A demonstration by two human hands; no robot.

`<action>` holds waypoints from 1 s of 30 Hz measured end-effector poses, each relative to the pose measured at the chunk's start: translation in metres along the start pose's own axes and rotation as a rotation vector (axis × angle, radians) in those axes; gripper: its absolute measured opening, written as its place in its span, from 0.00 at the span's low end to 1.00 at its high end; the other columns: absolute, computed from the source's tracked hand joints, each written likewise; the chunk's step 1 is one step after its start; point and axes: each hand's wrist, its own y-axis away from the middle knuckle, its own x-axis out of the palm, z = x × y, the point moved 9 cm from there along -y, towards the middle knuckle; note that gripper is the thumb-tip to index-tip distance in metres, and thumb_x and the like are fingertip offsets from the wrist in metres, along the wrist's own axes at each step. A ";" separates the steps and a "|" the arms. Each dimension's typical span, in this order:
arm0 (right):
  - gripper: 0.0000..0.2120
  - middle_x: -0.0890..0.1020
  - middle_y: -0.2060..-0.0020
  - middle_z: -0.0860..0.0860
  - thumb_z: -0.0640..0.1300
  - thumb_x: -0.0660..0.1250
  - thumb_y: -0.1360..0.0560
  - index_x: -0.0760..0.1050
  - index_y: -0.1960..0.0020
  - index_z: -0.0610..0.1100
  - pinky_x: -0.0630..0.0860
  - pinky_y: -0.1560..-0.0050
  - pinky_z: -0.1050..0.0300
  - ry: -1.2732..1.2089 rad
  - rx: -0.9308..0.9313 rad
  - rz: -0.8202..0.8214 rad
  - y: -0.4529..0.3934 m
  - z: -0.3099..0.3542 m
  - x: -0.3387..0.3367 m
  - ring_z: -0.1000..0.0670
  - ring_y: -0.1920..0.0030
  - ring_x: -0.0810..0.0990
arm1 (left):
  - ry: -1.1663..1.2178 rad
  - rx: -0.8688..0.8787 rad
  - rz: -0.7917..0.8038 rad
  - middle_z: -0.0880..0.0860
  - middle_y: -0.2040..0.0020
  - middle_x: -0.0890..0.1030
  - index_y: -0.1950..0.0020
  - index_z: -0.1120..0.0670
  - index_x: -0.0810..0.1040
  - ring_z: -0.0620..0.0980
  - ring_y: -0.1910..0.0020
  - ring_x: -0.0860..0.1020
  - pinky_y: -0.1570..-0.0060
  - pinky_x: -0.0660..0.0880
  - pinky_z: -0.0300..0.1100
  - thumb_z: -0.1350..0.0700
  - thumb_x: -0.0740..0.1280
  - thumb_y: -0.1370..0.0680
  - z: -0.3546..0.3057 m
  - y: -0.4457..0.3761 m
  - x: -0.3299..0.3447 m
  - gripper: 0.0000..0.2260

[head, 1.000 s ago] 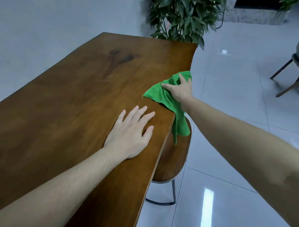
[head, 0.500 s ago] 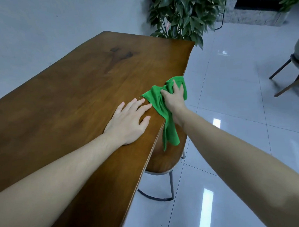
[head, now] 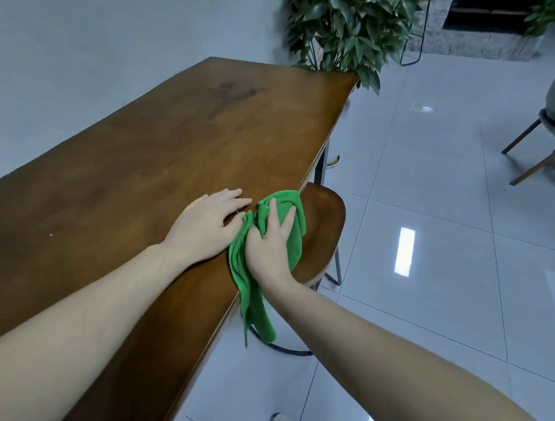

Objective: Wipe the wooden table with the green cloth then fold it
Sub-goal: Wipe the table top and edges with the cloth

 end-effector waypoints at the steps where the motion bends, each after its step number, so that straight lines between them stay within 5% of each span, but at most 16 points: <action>1: 0.31 0.36 0.20 0.53 0.43 0.57 0.17 0.49 0.18 0.55 0.54 0.23 0.54 -0.006 0.012 0.005 0.003 0.000 0.000 0.50 0.20 0.49 | -0.016 -0.013 0.022 0.45 0.21 0.63 0.24 0.42 0.67 0.45 0.22 0.58 0.23 0.54 0.50 0.46 0.55 0.17 0.004 0.016 0.001 0.20; 7: 0.34 0.37 0.19 0.54 0.45 0.62 0.18 0.49 0.19 0.58 0.63 0.42 0.63 -0.034 0.079 0.005 0.002 0.008 -0.006 0.49 0.22 0.59 | -0.116 -0.089 0.115 0.40 0.20 0.52 0.21 0.37 0.55 0.43 0.20 0.48 0.22 0.46 0.52 0.31 0.45 0.22 0.012 0.124 -0.003 0.30; 14: 0.44 0.38 0.19 0.52 0.50 0.72 0.23 0.46 0.19 0.61 0.62 0.28 0.48 -0.033 0.146 0.030 -0.016 0.015 -0.015 0.44 0.20 0.54 | -0.148 -0.140 0.138 0.40 0.19 0.49 0.21 0.37 0.53 0.42 0.21 0.45 0.22 0.43 0.51 0.29 0.41 0.24 0.020 0.224 -0.010 0.33; 18: 0.42 0.39 0.19 0.52 0.48 0.70 0.22 0.46 0.19 0.60 0.60 0.27 0.51 -0.069 0.141 -0.012 -0.015 0.018 -0.016 0.46 0.20 0.54 | -0.170 -0.136 0.102 0.42 0.19 0.50 0.20 0.38 0.53 0.42 0.20 0.45 0.22 0.45 0.53 0.31 0.41 0.22 0.020 0.236 -0.010 0.31; 23: 0.31 0.39 0.19 0.55 0.44 0.57 0.17 0.48 0.18 0.56 0.58 0.40 0.63 -0.065 0.095 -0.055 0.020 0.016 -0.003 0.49 0.22 0.58 | -0.177 -0.110 0.083 0.42 0.19 0.51 0.21 0.38 0.52 0.42 0.20 0.44 0.22 0.46 0.55 0.32 0.40 0.21 0.021 0.234 -0.008 0.29; 30: 0.29 0.40 0.19 0.55 0.42 0.56 0.16 0.51 0.19 0.56 0.52 0.27 0.59 -0.048 0.044 -0.046 0.112 -0.002 0.036 0.50 0.20 0.53 | -0.167 -0.091 0.055 0.44 0.19 0.52 0.21 0.39 0.54 0.45 0.20 0.47 0.22 0.46 0.57 0.33 0.43 0.20 0.022 0.234 -0.007 0.28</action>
